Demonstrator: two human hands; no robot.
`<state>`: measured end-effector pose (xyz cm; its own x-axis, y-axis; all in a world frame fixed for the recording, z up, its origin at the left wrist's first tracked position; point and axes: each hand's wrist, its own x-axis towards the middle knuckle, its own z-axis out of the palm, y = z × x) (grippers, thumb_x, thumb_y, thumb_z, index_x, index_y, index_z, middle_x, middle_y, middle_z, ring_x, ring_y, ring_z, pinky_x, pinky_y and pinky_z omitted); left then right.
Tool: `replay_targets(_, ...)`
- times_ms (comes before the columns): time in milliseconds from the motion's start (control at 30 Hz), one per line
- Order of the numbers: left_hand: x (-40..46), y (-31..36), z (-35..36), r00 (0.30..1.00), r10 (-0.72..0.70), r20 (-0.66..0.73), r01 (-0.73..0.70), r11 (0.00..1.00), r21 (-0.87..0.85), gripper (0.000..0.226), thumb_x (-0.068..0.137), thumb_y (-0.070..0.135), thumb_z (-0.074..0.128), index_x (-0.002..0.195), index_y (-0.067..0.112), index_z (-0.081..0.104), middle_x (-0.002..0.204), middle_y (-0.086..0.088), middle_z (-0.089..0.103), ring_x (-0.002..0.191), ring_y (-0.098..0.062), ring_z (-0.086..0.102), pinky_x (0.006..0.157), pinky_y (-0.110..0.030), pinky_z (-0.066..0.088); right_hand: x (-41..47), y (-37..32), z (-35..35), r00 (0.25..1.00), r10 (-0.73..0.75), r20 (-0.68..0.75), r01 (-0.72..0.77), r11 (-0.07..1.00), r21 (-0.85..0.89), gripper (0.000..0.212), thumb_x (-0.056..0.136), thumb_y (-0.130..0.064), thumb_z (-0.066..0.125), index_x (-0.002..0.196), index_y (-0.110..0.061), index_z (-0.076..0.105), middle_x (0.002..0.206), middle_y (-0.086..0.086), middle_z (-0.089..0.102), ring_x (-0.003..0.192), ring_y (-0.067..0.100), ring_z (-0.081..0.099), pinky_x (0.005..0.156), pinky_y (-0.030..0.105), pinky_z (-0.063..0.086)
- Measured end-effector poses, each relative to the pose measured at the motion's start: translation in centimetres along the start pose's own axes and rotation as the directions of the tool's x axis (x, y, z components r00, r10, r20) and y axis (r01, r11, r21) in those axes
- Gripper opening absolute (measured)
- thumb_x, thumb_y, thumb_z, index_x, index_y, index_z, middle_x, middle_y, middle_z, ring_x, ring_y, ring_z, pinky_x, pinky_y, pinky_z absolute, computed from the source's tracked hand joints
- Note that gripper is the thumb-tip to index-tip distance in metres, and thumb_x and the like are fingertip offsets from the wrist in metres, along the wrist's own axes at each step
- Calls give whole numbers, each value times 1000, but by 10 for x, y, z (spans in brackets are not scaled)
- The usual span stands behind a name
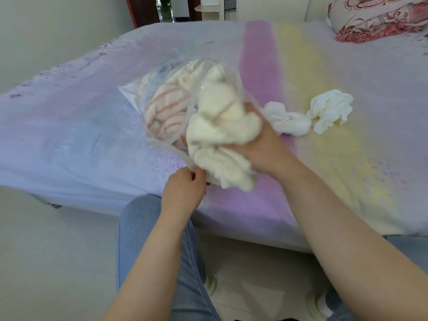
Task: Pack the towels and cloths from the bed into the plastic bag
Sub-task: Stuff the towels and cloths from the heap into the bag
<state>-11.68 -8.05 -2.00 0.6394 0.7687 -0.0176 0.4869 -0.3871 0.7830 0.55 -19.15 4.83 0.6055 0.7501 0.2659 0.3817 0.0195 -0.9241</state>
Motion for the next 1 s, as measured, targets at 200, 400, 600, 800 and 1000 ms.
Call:
replay_targets(200,-2,-9,12,995,48,-83,-49,999,-11,55,99,33,36,66,1,67,75,-14,72,77,-35,64,80,-46,51,46,62,51,992,76,99,23,670,-742,102,82,-60,59,152,-28,-7,162,8,-3,146,32,13,115,45,25)
replay_targets(400,0,-15,8,996,30,-82,-43,986,-161,55,96,45,36,56,17,61,78,-8,74,75,-31,68,79,-44,52,52,31,49,987,104,122,66,430,-901,101,70,-73,60,151,-36,11,142,11,24,122,33,39,98,40,38)
replay_targets(600,-4,-17,14,985,90,-147,-117,976,-185,71,88,54,30,56,-3,58,64,-18,69,71,-31,66,71,-48,52,66,23,37,841,344,416,-31,800,-599,80,85,-29,65,149,-29,18,129,4,44,110,19,52,85,34,54)
replay_targets(800,-19,-11,13,964,187,-188,-218,962,-166,58,97,35,39,45,18,21,35,5,27,39,-12,27,46,-33,23,101,32,91,927,328,181,-30,547,-836,48,98,-25,43,144,-14,32,145,11,32,128,28,42,99,34,39)
replay_targets(1000,-17,-16,7,960,203,-192,-235,958,-162,54,97,37,37,51,16,21,44,4,24,43,-12,24,49,-32,22,120,42,100,928,288,237,72,486,-871,24,89,-24,43,111,-32,40,144,20,37,125,36,43,83,36,31)
